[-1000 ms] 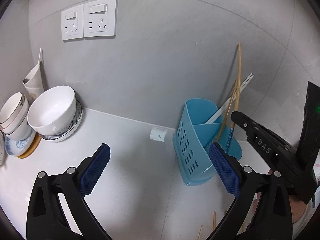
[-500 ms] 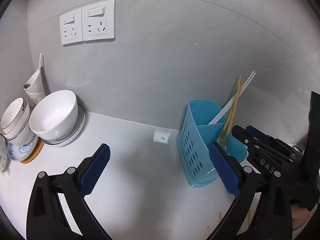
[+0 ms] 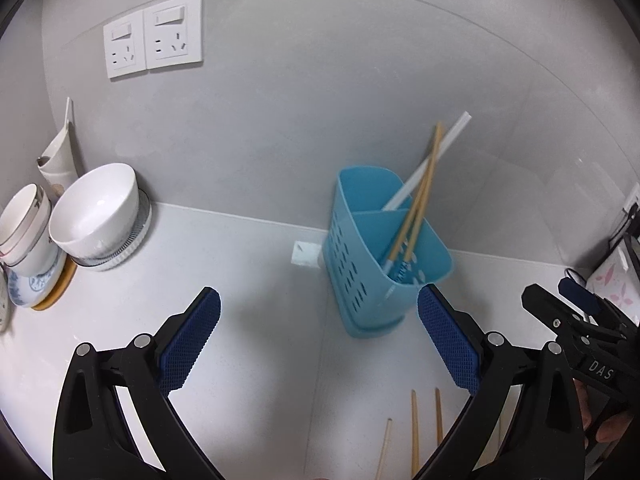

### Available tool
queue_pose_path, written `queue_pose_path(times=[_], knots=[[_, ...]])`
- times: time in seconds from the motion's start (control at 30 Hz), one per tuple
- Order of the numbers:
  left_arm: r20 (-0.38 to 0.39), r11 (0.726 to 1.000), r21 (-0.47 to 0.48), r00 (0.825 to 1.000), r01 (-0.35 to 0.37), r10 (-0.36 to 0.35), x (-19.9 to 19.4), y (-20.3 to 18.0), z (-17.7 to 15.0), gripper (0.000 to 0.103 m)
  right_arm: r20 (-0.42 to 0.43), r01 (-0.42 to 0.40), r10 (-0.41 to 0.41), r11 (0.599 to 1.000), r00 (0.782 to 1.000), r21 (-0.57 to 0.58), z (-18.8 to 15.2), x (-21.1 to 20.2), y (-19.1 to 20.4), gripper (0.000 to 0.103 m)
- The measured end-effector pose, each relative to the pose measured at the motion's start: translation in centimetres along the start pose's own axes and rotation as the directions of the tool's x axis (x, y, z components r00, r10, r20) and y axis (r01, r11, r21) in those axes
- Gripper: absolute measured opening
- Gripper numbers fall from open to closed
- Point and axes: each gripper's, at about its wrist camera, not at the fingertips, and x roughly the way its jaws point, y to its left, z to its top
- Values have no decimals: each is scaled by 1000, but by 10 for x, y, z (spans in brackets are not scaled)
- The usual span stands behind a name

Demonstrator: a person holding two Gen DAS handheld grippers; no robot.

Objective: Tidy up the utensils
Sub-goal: 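Move both tools back over the remaining chopsticks on the counter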

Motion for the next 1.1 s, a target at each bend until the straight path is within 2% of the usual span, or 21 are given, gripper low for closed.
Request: queue_pose_path(times=[0.1,0.27,0.53,0.67,0.83,1.1], knots=[[-19,1000,26,1000,-10,10,-1,-10,-12,97,-27,51,-51,999,998,-3,-16,-10,-14,95],[-99,999,45,995,8,-4,5,-18,-37,97,-94,69,-67,998,993,11,-45,-17,-35,95],[-223,997,70,975,30,-14,16,-27,-84,97,-174,104,-98,994,980,28,-80,-28,-54,95],[-279,996,80,960,43,-19,20,-30,-107,97,-246,115,-106,993,963,23,-104,-28,-59,95],[-341,996,82,940,44,-13,26,-31,-134,97,-321,130,-120,991,939,10,-131,-23,-60,88],[-401,995,91,916,50,-10,35,-34,-157,97,-417,143,-117,989,901,31,-167,-18,-62,78]])
